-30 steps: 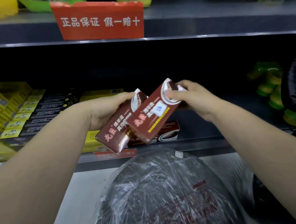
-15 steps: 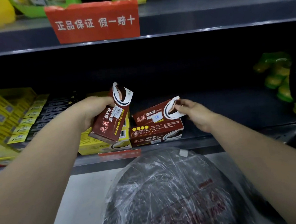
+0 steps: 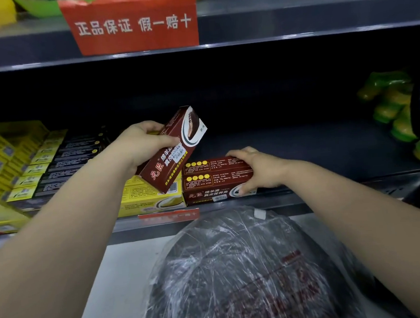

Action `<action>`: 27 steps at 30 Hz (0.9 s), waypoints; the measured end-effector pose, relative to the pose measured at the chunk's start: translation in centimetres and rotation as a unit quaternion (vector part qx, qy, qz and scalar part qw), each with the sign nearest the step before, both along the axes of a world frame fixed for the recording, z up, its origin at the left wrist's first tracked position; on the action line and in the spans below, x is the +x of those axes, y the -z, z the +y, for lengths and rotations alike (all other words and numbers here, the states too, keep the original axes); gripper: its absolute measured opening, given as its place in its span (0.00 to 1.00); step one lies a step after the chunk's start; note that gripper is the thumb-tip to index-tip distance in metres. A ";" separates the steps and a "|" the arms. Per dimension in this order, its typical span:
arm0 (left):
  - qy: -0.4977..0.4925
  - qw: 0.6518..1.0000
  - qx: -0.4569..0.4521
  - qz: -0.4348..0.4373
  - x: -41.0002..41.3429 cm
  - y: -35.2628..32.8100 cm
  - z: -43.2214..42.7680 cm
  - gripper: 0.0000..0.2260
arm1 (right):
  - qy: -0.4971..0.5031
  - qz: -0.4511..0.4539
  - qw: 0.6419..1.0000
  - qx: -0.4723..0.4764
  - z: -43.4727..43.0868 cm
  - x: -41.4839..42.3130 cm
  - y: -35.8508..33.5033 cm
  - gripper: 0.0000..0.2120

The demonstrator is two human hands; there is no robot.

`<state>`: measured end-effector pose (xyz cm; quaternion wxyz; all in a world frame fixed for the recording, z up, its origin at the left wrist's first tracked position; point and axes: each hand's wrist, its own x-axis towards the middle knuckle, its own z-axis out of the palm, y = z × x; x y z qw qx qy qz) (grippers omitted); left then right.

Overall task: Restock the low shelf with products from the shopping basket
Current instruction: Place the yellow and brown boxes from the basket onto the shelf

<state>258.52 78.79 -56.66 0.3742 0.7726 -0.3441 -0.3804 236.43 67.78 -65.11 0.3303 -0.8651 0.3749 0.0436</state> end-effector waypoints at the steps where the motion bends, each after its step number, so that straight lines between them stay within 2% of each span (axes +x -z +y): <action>1: 0.003 1.000 0.000 -0.004 -0.1 0.0 0.0 0.26 | -0.002 0.000 1.000 0.005 0.0 -0.1 0.0 0.47; 5: 0.018 1.000 0.001 -0.011 -0.2 0.1 0.0 0.23 | 0.004 -0.010 1.000 0.000 0.4 -0.3 -0.7 0.52; 8: 0.052 0.998 0.006 -0.031 -0.4 -0.1 0.0 0.23 | 0.023 -0.093 0.992 -0.083 1.1 0.5 -3.5 0.56; 10: 0.092 0.995 0.004 -0.046 -0.9 -0.3 -0.2 0.24 | -0.011 -0.148 0.975 -0.166 1.7 1.5 -5.9 0.52; 12: 0.138 0.989 -0.010 -0.059 -1.6 -0.8 -0.4 0.24 | -0.057 -0.146 0.962 -0.222 2.1 2.4 -7.7 0.45; 15: 0.193 0.978 -0.029 -0.079 -2.4 -1.2 -0.6 0.25 | -0.075 -0.106 0.968 -0.216 1.8 2.7 -9.1 0.30; 17: 0.187 0.975 -0.058 -0.104 -2.5 -0.7 -0.7 0.29 | -0.051 -0.128 0.974 -0.181 1.3 2.1 -9.2 0.23; 20: 0.079 0.975 -0.110 -0.174 -1.6 0.6 -1.1 0.38 | 0.039 -0.170 0.967 -0.186 -0.1 0.9 -8.2 0.20; 22: 0.055 0.970 -0.099 -0.215 -1.2 1.6 -1.1 0.37 | 0.099 -0.161 0.957 -0.221 -1.0 0.4 -6.9 0.21; 25: 0.129 0.958 -0.017 -0.257 -1.7 3.2 -0.9 0.34 | 0.139 -0.135 0.955 -0.226 -1.6 0.4 -4.8 0.20; 27: 0.182 0.945 0.022 -0.270 -2.2 4.2 -0.4 0.40 | 0.147 -0.124 0.964 -0.183 -1.7 0.7 -3.5 0.20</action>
